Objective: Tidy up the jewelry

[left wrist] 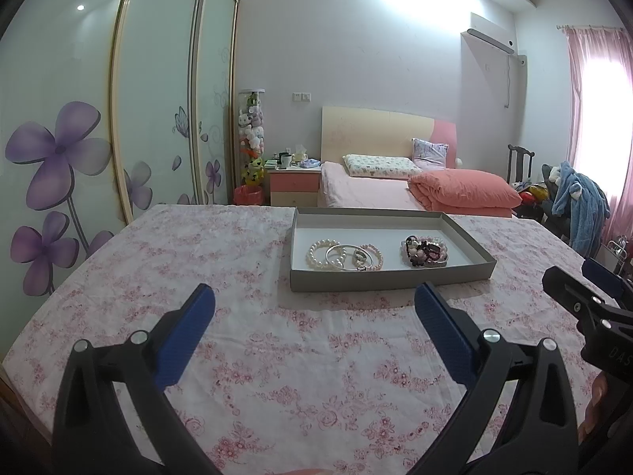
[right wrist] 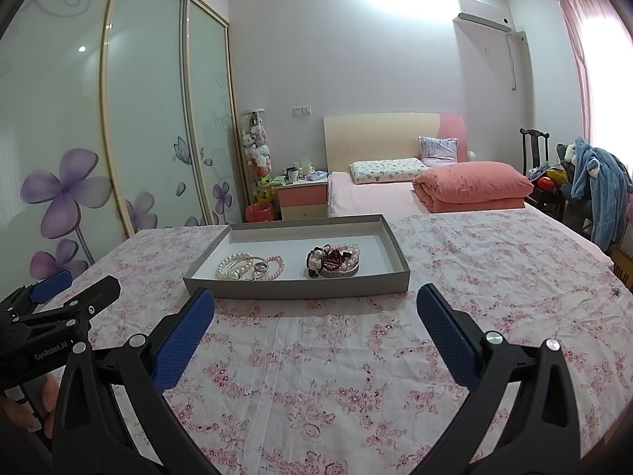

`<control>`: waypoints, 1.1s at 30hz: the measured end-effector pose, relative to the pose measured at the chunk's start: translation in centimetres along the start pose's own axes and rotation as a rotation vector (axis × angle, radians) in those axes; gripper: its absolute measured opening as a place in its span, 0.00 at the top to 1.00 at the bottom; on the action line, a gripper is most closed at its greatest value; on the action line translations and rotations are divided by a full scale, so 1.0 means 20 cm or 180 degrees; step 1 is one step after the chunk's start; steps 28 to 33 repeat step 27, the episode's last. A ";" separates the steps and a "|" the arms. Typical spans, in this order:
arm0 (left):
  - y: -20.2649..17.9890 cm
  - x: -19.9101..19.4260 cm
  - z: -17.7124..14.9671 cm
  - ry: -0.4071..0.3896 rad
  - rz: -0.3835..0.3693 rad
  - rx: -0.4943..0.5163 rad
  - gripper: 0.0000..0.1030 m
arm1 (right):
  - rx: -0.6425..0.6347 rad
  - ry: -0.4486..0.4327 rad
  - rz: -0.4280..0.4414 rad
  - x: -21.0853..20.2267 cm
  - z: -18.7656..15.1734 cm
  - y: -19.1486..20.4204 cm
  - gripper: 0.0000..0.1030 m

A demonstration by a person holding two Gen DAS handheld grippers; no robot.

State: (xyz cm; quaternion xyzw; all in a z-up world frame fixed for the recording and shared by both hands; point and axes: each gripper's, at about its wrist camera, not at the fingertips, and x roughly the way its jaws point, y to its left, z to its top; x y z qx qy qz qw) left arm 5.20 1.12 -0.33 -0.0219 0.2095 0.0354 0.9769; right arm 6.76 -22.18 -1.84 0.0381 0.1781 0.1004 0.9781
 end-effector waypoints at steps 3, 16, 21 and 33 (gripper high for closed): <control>0.00 0.00 0.00 0.0003 -0.0005 0.0002 0.04 | 0.0001 0.0002 0.0001 0.00 0.01 0.00 0.02; -0.01 0.00 -0.03 0.0009 -0.0014 0.0016 0.04 | 0.0005 0.0011 0.0001 0.00 0.00 -0.01 0.02; -0.02 0.00 -0.02 0.0026 -0.0017 0.0011 0.04 | 0.0007 0.0011 0.0000 0.00 0.00 -0.01 0.02; -0.01 0.01 -0.02 0.0045 -0.0027 0.0002 0.04 | 0.0006 0.0013 0.0001 0.00 0.00 -0.01 0.02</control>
